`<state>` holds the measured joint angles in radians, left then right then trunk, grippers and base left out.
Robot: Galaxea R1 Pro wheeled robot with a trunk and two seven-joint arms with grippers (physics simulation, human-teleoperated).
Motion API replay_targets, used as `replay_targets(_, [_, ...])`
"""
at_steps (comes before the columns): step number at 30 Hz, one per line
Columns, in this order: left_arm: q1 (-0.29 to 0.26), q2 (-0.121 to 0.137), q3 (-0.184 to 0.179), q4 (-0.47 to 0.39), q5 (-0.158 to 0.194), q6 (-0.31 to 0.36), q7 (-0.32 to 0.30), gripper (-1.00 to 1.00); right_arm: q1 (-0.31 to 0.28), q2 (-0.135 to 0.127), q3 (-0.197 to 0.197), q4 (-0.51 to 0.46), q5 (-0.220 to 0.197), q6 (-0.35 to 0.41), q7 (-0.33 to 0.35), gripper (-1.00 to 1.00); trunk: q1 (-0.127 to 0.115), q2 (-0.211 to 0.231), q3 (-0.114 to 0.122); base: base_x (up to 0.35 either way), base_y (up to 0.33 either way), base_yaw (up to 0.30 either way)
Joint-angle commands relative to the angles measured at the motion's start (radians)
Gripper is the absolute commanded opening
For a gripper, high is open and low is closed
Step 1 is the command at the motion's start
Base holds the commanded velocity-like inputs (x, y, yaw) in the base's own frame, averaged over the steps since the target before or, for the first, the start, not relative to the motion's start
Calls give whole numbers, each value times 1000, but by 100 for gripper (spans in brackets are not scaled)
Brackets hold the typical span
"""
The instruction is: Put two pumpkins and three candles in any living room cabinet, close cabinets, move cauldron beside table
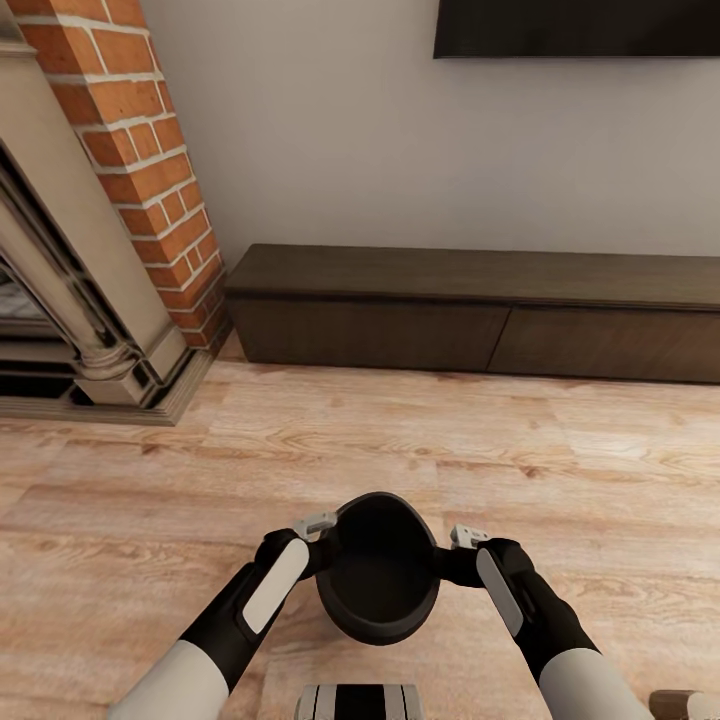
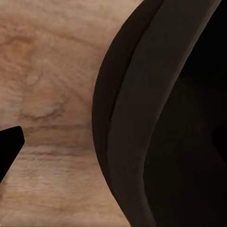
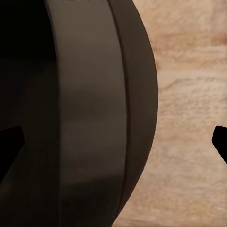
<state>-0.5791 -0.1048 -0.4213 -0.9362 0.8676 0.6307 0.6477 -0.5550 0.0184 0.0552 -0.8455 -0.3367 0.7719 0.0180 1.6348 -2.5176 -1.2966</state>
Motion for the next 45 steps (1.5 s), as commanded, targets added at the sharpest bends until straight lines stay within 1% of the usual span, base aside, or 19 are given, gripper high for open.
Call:
replay_targets(1, [-1,1,-2,0,10,-3,10,100,0,0,0,-2,2,4,2,100,0,0,-1,0,0,0])
replay_targets(10, [-1,5,-2,0,11,-20,10,100,0,0,0,-4,2,4,2,100,0,0,-1,0,0,0])
replay_targets(16, [-3,3,-2,50,10,-40,10,100,0,0,0,-4,1,4,3,100,0,0,-1,0,0,0])
replay_targets(27, [-4,2,-2,59,10,-63,10,100,0,0,0,-4,1,4,3,100,0,0,-1,0,0,0])
replay_targets(28, [-4,2,-2,59,8,-64,10,100,0,0,0,-4,1,4,3,100,0,-1,-5,0,0,0])
replay_targets(31, [-4,1,-2,65,-13,-65,10,100,0,0,0,-4,1,4,3,100,2,-1,-16,0,0,0])
replay_targets(32, [-4,0,-1,70,-28,-66,10,100,0,0,0,-4,1,4,3,100,2,-1,-16,0,0,0])
replay_targets(35, [-4,-1,-1,73,-40,-66,10,100,0,0,0,-4,1,4,3,100,2,-1,-16,0,0,0])
replay_targets(45, [-4,-3,-1,74,-44,-66,10,100,0,0,0,-4,1,4,3,100,2,-1,-16,0,0,0])
